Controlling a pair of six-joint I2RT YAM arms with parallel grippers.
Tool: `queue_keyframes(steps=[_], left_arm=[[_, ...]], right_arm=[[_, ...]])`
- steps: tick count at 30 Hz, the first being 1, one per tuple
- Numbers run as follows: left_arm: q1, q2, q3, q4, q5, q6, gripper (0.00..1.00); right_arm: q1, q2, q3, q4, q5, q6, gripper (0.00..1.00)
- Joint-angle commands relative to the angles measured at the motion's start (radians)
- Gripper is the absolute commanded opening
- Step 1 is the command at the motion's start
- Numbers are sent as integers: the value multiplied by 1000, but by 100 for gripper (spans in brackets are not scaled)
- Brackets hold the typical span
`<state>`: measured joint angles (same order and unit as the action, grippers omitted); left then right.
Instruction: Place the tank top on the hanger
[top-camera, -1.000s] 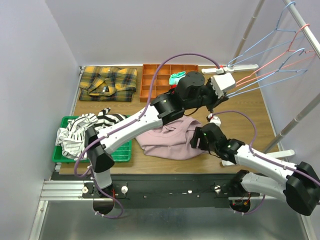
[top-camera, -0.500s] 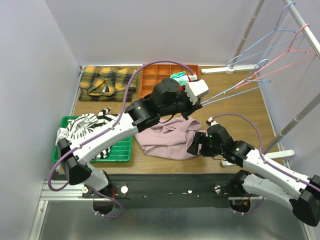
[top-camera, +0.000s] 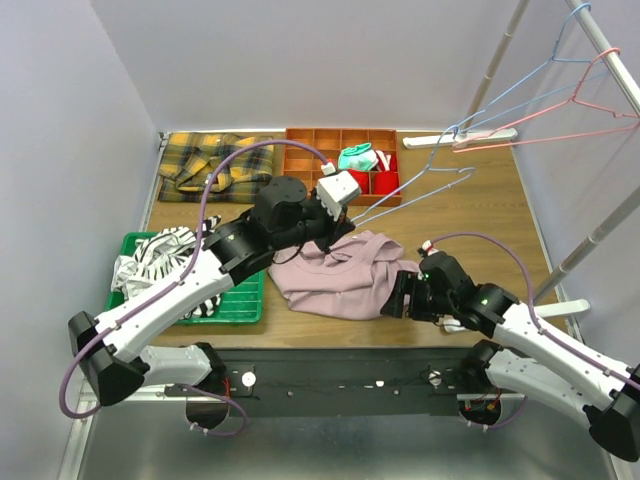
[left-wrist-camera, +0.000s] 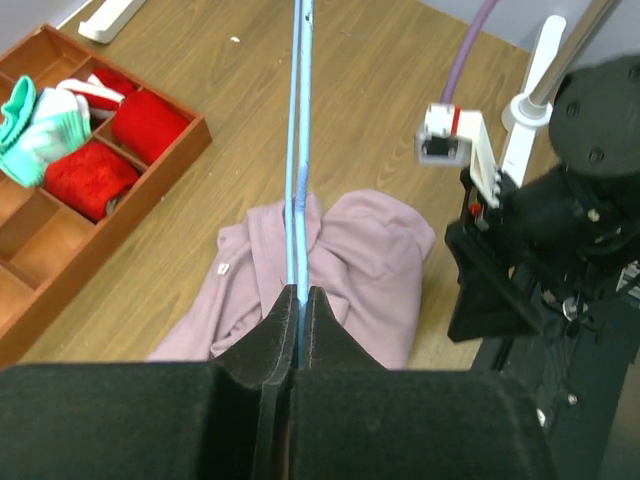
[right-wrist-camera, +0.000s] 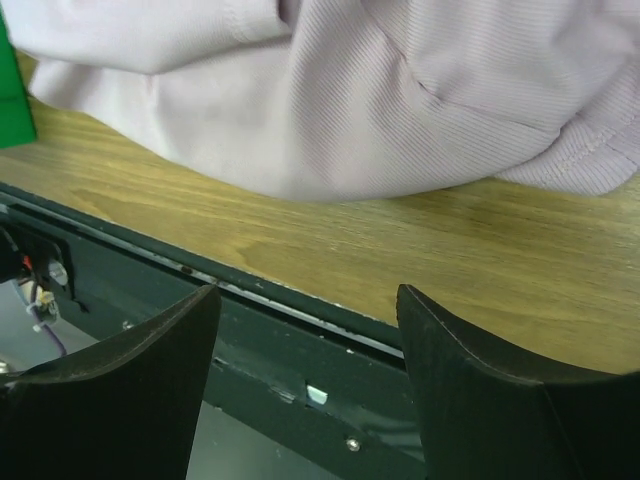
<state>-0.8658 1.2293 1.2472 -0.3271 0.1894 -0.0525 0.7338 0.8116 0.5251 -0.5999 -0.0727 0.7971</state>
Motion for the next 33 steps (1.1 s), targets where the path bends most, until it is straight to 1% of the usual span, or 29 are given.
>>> queue_keyframes(steps=[1, 3, 5, 6, 7, 8, 10, 14, 15, 17, 18, 21, 23, 26, 29, 33], left_arm=[[2, -85, -49, -79, -48, -20, 0], [2, -129, -57, -144, -85, -32, 0], [2, -181, -60, -218, -129, -52, 0], [2, -201, -60, -246, -140, -58, 0], [2, -223, -66, -274, -171, -63, 0], [2, -264, -69, -329, -182, -64, 0], [2, -300, -68, -378, -234, -72, 0], [2, -372, -65, -492, -260, -95, 0], [2, -382, -65, -509, -263, -95, 0], [2, -407, -66, -555, -278, -98, 0], [2, -412, -66, -570, -297, -99, 0], [2, -421, -58, -631, -333, -102, 0], [2, -424, -51, -676, -353, -112, 0], [2, -451, -55, -713, -384, -124, 0], [4, -482, -69, -731, -372, -130, 0], [4, -513, -74, -734, -334, -139, 0]], right_arm=[[6, -5, 107, -63, 68, -1, 79], [6, 4, 163, -70, 150, -18, 77], [6, 29, 194, -55, 191, -33, 75], [6, 40, 200, -37, 227, -38, 74], [6, 55, 204, -26, 247, -41, 71], [6, 82, 205, -11, 260, -48, 71], [6, 119, 200, 55, 287, -50, 69], [6, 225, 199, 181, 336, -29, 66], [6, 269, 197, 233, 364, -27, 65], [6, 326, 219, 262, 408, -21, 64], [6, 381, 231, 293, 441, -21, 64], [-7, 460, 262, 377, 462, -15, 63], [-26, 550, 303, 388, 464, -10, 61], [-65, 613, 317, 422, 464, 10, 60], [-103, 642, 314, 489, 429, 17, 59], [-134, 719, 360, 494, 404, 14, 57]])
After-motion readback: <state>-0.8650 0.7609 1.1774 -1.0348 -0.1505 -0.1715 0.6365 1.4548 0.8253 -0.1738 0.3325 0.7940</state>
